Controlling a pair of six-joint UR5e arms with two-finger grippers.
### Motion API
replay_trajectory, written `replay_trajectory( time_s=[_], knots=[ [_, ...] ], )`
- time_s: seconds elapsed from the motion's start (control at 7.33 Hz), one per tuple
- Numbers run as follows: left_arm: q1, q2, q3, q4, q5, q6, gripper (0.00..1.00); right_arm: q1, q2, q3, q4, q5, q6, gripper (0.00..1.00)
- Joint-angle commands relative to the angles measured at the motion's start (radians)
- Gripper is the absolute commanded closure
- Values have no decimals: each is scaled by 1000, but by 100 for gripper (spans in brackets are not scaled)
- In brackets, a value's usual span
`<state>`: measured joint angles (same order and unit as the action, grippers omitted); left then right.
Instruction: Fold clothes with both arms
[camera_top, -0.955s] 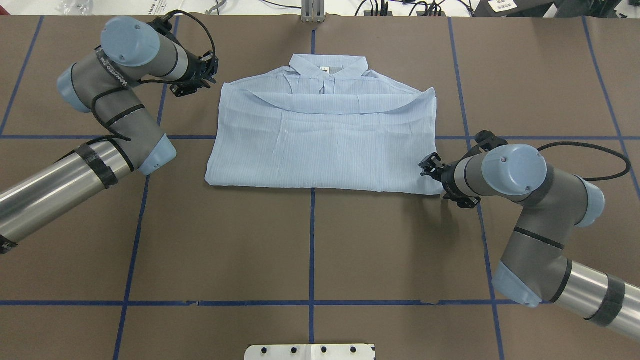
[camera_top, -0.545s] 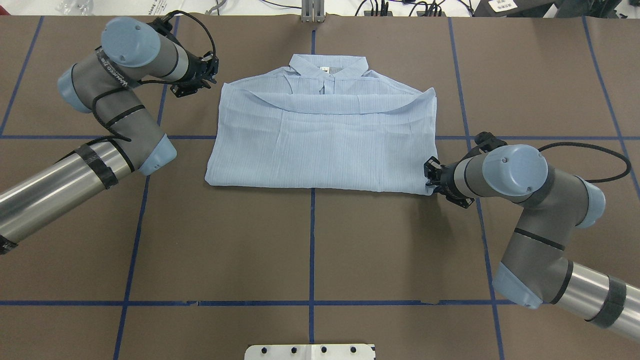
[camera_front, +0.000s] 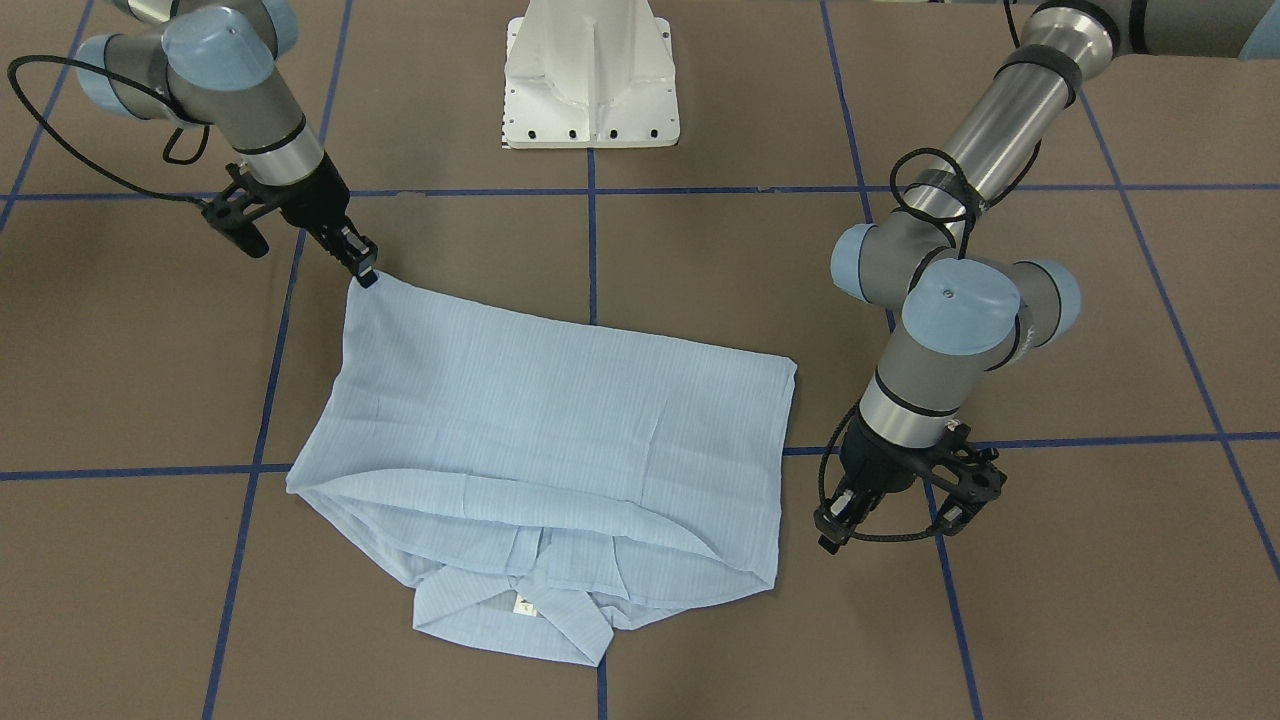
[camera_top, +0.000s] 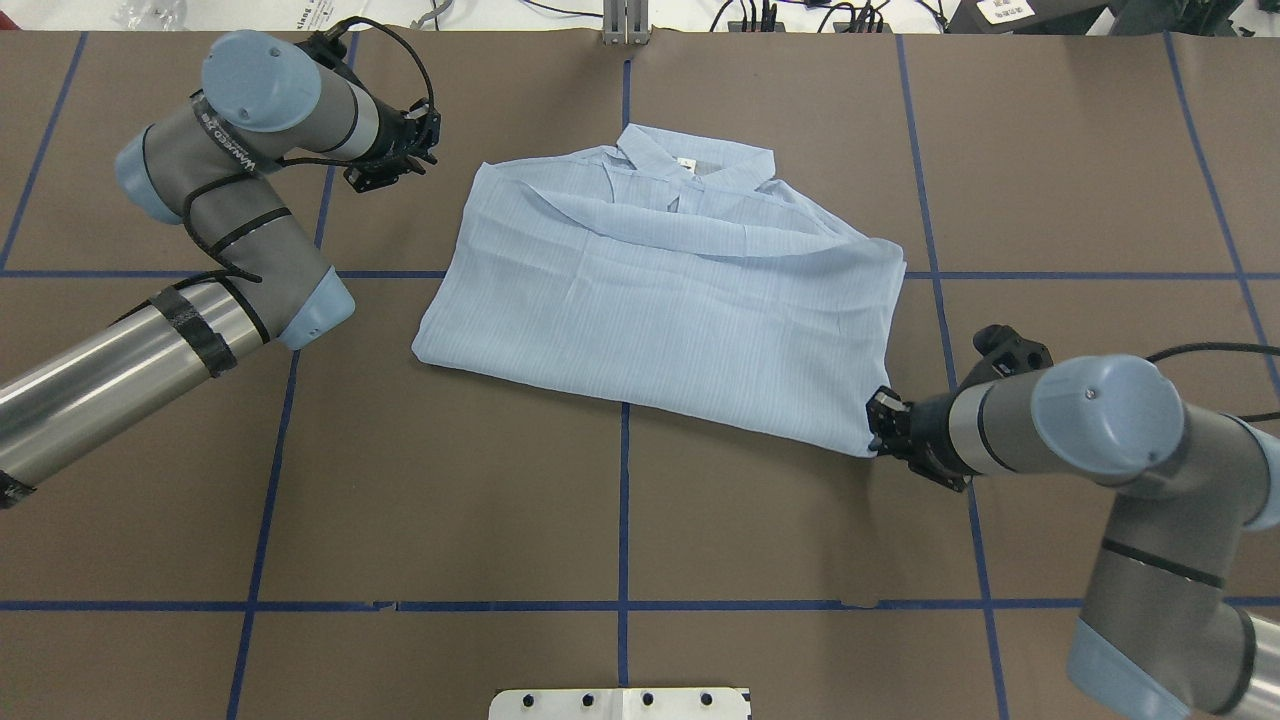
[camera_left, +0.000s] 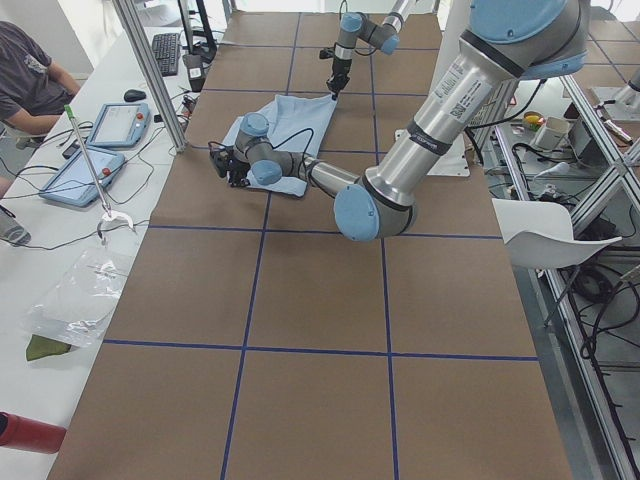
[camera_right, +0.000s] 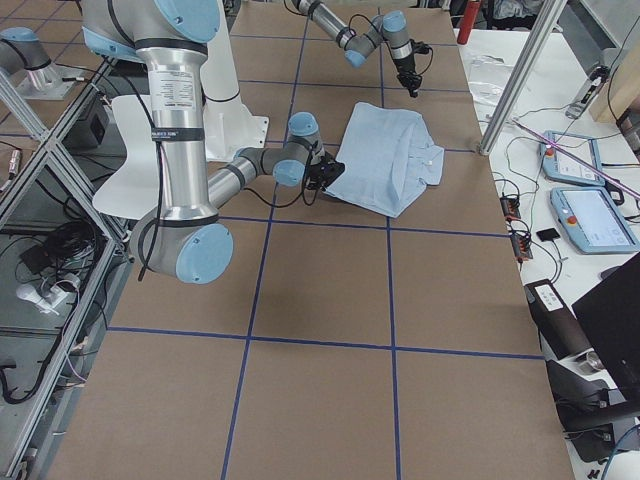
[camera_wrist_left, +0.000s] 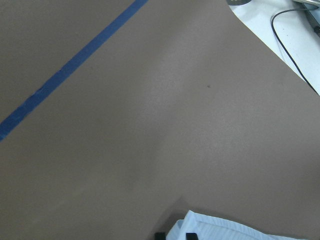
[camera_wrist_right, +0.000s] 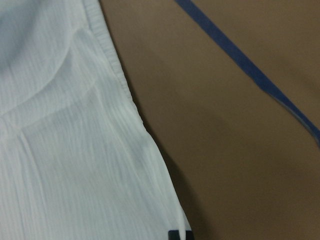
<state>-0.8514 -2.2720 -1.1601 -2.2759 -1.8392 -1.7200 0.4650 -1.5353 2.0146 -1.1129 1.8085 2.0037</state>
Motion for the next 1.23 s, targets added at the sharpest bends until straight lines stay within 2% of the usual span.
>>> replay_trajectory(
  time_s=[0.0,0.27,0.41,0.55,0.68,0.82,0.95,1.09],
  knots=[
    [0,0,-18,1,-3,0,74,-98,-127,175,-7,236,21,100],
    [15,44,-125,12,-12,-6,74,-115,-144,184,-5,606,72,100],
    [32,80,-183,12,-49,-24,74,-168,-141,184,-4,659,72,80],
    [34,110,-247,12,-104,-53,74,-201,-141,179,-4,660,72,1],
    [40,152,-321,12,-142,-105,73,-168,-140,177,-4,661,70,0],
    [101,223,-433,16,-141,-166,72,-102,-138,173,-4,661,70,0],
    [150,276,-507,16,-137,-212,67,-10,-126,167,-4,660,70,0],
    [202,296,-535,19,-127,-280,58,94,-79,115,-4,649,60,0]
  ],
)
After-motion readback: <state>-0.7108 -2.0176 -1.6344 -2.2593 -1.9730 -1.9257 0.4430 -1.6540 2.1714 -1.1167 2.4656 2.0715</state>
